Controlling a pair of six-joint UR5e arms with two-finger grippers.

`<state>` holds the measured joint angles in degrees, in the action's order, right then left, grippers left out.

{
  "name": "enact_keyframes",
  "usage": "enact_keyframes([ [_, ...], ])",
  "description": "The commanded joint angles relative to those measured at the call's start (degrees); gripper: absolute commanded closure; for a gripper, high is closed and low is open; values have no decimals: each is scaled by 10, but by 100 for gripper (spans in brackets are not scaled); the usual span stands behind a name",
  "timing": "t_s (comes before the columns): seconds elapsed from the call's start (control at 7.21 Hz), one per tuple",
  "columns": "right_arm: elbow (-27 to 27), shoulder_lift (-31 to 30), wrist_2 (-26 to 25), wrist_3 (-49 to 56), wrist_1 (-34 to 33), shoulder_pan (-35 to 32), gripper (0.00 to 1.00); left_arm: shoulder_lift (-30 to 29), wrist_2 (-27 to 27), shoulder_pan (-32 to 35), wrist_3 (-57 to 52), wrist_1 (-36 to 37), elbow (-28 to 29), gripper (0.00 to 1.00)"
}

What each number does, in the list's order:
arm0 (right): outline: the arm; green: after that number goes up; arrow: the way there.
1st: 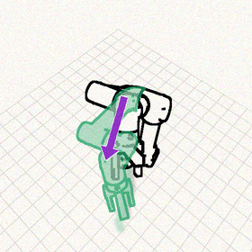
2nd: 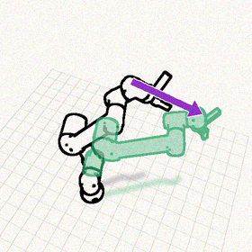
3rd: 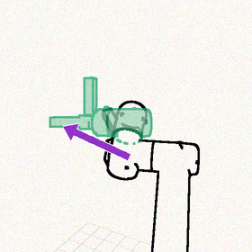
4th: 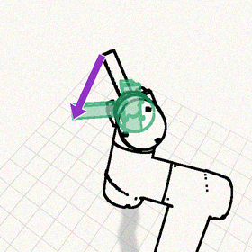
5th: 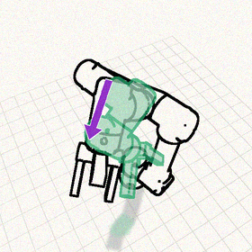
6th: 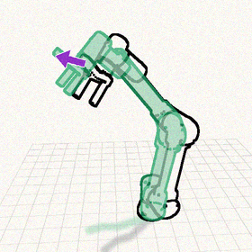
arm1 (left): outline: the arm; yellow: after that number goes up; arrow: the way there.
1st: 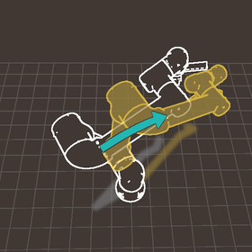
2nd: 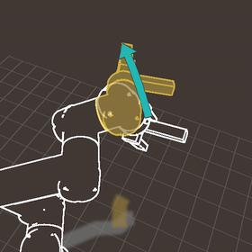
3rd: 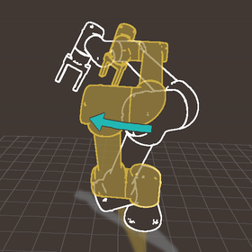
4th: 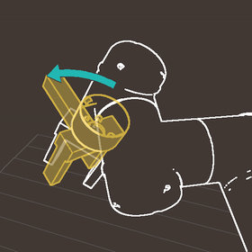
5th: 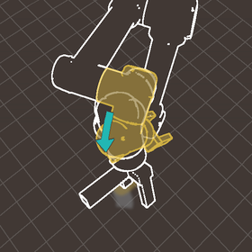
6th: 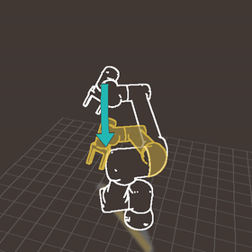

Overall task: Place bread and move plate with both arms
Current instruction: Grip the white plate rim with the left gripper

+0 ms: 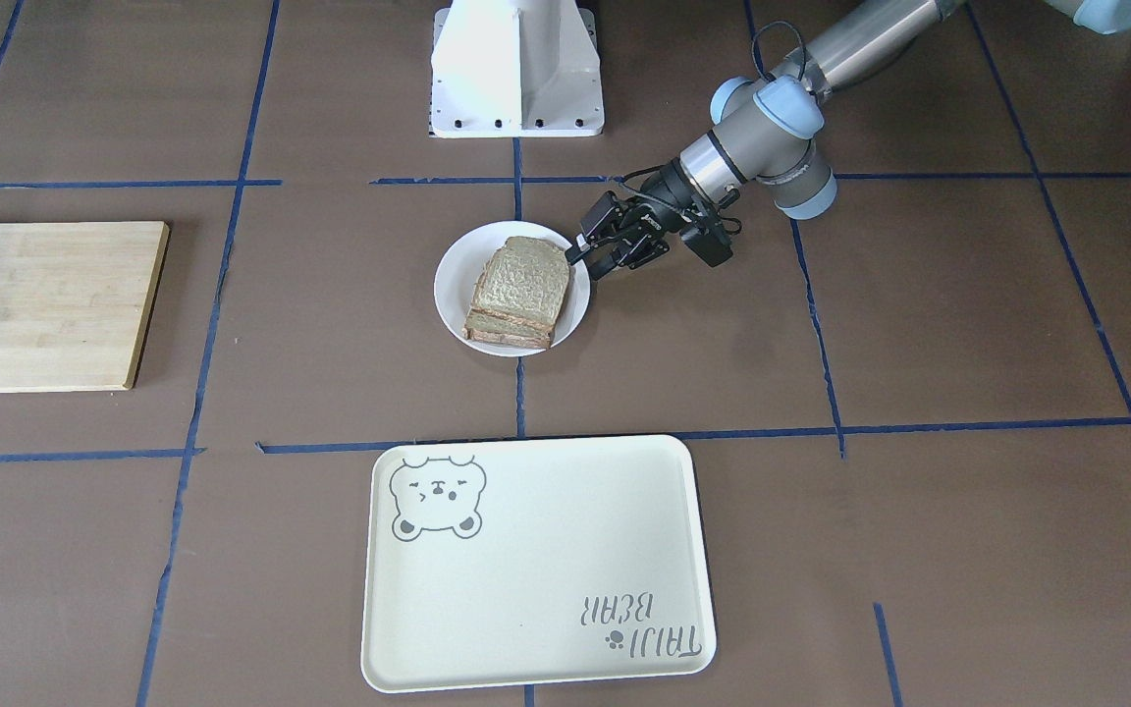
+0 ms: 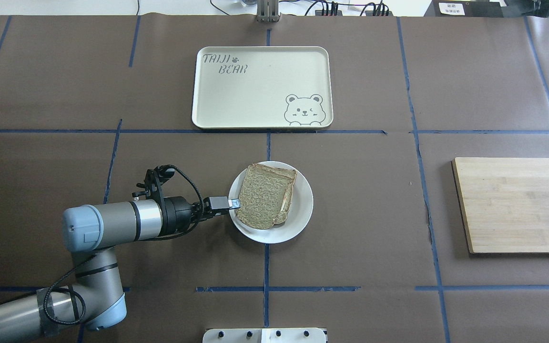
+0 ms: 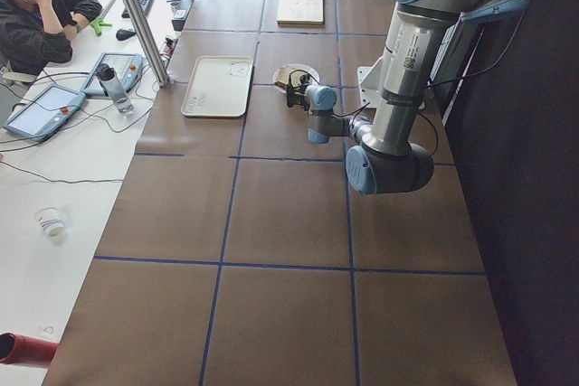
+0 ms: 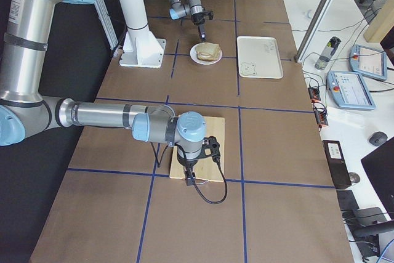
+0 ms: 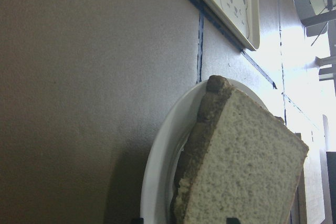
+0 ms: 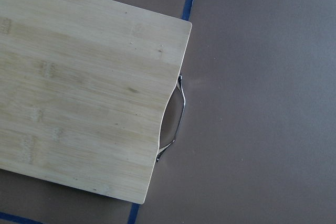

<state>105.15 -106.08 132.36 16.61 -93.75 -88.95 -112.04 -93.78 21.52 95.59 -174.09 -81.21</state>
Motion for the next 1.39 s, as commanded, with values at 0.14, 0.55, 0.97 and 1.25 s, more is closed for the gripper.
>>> enact_keyframes([
  [0.14, 0, 0, -1, 0, 1, 0, 0, 1, 0, 3, -1, 2, 4, 53],
  [0.55, -1, 0, -1, 0, 1, 0, 0, -11, 0, 1, -1, 5, 26, 64],
  [0.97, -5, 0, -1, 0, 1, 0, 0, -25, 0, 1, -1, 5, 37, 74],
  [1.25, -6, 0, -1, 0, 1, 0, 0, -33, 0, -1, 0, 6, 37, 75],
])
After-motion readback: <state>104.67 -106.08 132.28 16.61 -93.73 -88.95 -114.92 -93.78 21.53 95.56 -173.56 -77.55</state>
